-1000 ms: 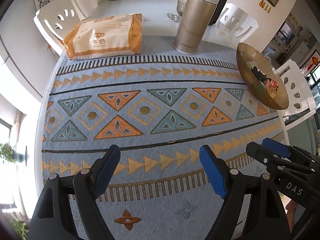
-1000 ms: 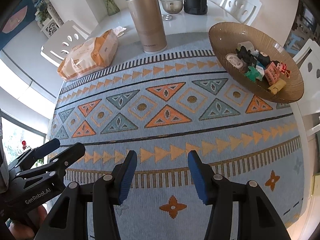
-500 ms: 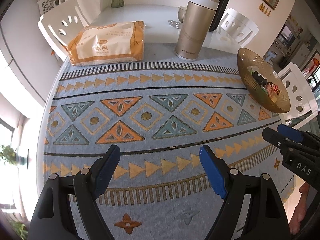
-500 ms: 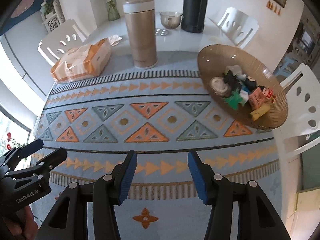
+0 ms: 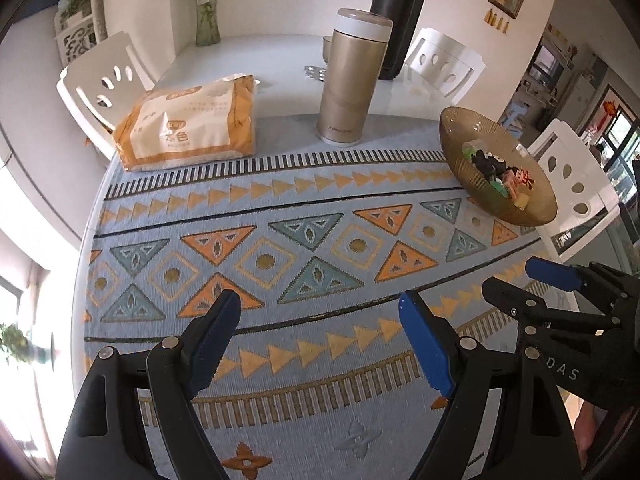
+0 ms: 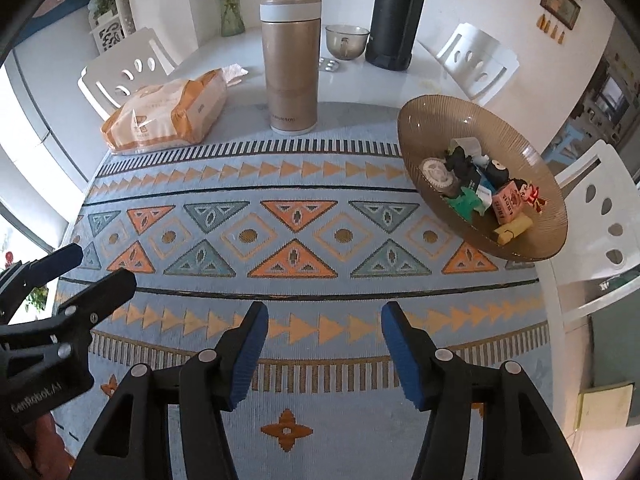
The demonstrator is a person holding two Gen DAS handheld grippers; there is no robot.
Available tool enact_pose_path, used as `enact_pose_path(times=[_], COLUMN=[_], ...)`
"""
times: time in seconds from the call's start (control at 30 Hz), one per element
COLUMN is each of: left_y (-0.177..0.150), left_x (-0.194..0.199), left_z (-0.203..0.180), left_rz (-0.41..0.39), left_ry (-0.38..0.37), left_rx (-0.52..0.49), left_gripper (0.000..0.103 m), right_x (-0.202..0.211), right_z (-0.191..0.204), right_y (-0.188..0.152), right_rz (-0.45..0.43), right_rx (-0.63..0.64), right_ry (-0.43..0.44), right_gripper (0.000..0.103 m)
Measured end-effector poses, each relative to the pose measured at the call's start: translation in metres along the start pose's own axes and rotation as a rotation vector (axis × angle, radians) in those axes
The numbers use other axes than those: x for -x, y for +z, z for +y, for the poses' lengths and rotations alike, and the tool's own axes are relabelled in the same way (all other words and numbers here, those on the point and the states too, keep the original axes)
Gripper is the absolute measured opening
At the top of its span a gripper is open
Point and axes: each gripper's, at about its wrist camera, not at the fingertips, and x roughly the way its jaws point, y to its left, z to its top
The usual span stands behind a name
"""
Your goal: Organize rigid objects
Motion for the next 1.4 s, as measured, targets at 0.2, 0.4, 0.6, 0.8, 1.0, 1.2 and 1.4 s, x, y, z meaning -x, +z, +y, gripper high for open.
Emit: enact_pose_path(times=[0.2, 0.4, 0.6, 0.8, 1.0, 1.2, 1.4], left_y=[-0.002, -0.007, -0.007, -0.011, -0.026, -0.045, -0.054], left_x=[-0.004, -0.01, -0.007, -0.01, -0.041, -0.07, -0.082], left_z=[0.004, 0.007, 0.009, 0.011, 0.015, 0.015, 0.004], left_rz=[0.012, 0.035, 0.027, 0.042, 0.065, 0.091, 0.082], left_ry=[0.009, 0.03, 0.042, 0.055, 0.104, 0.242, 0.289], left_rx=[0.022, 0.034, 0.039, 0.053, 0.099, 0.151, 0.139], left_gripper=[0.08, 0.08, 0.08, 0.08, 0.08, 0.08, 0.08], right_x=[-0.002, -0.009, -0.009, -0.014, -0.039, -0.074, -0.083], right_z=[-0.001, -0.003, -0.006, -0.007, -0.008, -0.01, -0.011], right_y=[-0.003, -0.007, -0.009, -0.01, -0.011, -0.017, -0.017], right_rz=[0.01, 0.026, 0.022, 0.038, 0.024, 0.044, 0.044], right_rx=[-0.011, -0.023, -0.034, -0.04, -0.018, 0.034, 0.061], right_ry=[0.005, 0.017, 0.021, 0.039, 0.07, 0.092, 0.121], right_gripper=[0.057, 0.057, 0.057, 0.057, 0.058, 0.058, 0.058])
